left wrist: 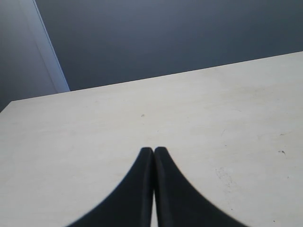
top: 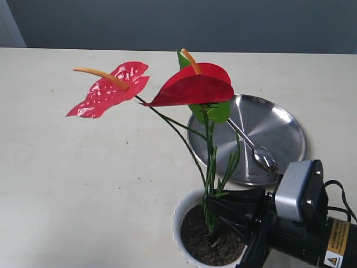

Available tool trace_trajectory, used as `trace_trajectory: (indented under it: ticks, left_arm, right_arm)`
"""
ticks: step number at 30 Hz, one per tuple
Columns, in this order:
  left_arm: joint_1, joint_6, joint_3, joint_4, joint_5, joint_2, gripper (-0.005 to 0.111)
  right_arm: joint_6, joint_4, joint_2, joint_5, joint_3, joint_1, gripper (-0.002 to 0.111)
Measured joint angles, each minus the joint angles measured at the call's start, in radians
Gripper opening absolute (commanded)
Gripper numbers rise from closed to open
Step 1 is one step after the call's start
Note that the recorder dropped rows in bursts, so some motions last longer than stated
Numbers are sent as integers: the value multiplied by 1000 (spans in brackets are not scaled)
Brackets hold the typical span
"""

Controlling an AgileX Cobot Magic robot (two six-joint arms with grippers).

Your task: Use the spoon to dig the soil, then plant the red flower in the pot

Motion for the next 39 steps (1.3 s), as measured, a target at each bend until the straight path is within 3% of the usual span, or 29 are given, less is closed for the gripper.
trace_trajectory:
  ticks: [39]
  left_arm:
    - [0, 0, 0, 0, 0, 0, 0]
  right_arm:
    - [113, -15, -2, 51, -2, 0, -1]
